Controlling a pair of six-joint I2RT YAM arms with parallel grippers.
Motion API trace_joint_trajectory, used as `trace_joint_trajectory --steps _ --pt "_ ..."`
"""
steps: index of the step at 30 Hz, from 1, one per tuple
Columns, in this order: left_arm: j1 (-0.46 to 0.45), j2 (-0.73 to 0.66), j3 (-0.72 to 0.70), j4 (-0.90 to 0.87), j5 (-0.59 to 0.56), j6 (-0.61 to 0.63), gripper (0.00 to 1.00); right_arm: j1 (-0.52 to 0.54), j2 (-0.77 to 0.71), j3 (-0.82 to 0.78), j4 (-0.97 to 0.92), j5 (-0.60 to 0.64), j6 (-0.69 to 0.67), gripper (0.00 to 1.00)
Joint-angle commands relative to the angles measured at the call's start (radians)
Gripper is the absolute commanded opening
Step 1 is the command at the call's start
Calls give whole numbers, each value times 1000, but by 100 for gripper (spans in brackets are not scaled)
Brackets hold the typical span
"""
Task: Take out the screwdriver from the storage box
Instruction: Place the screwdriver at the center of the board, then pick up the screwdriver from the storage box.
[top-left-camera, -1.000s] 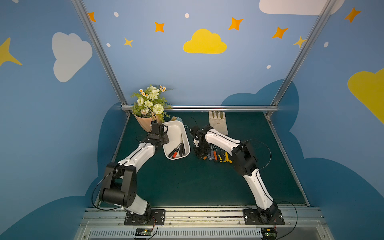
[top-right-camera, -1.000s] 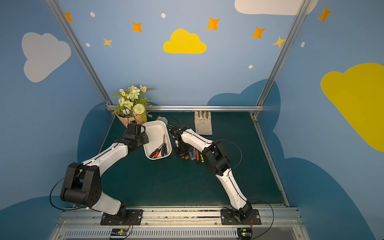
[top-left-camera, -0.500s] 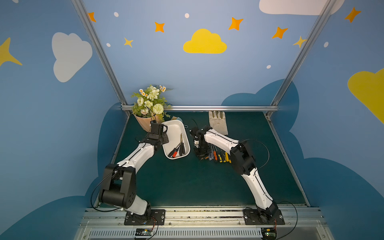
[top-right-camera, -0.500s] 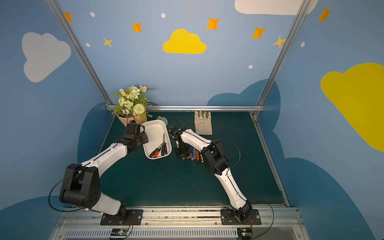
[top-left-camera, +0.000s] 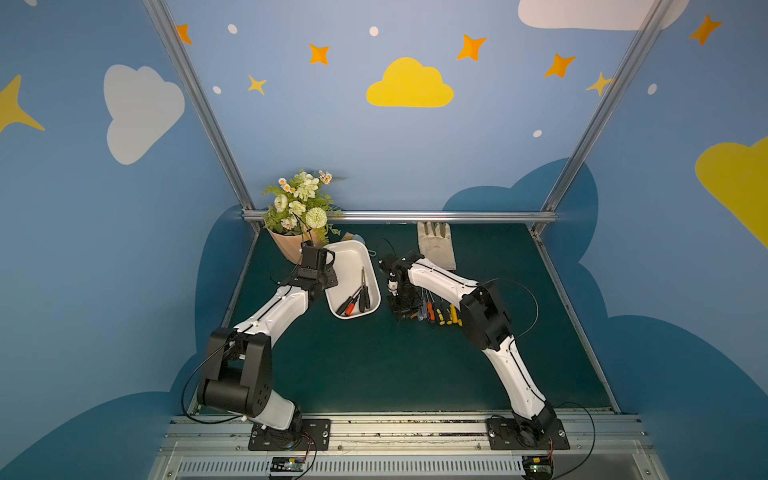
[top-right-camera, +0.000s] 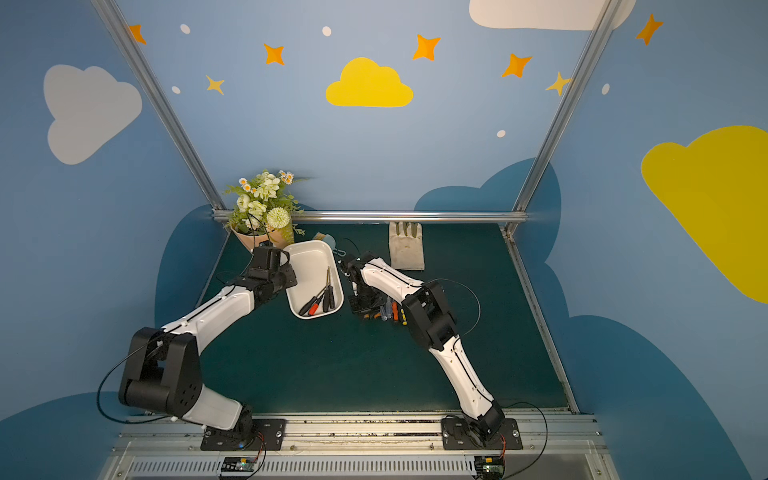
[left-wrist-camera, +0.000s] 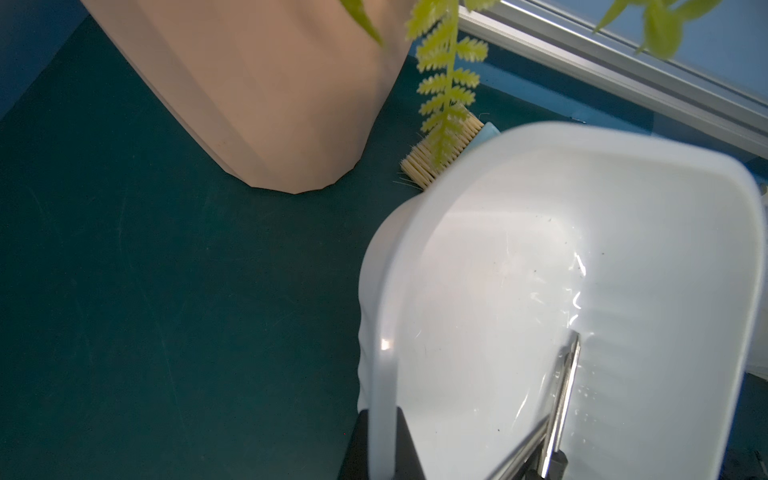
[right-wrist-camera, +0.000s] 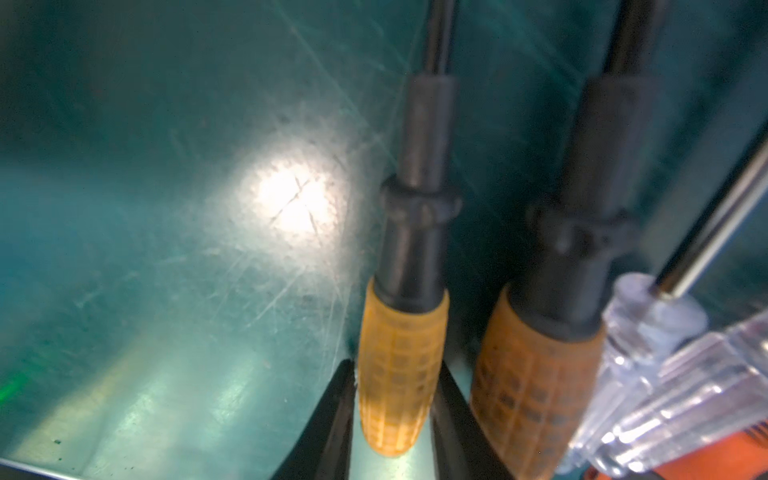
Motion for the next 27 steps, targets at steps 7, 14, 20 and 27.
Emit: trace_joint_trajectory --steps 7,14,20,27 --pt "4 -25 30 21 17 -22 2 8 -110 18 -3 66 18 36" --pt "5 -26 30 25 20 -27 2 12 -199 -27 50 104 18 42" --pt "1 -22 26 25 26 -36 2 21 -277 -70 134 78 -3 42" --pt "-30 1 25 28 44 -41 2 39 -327 -77 224 -26 -7 42"
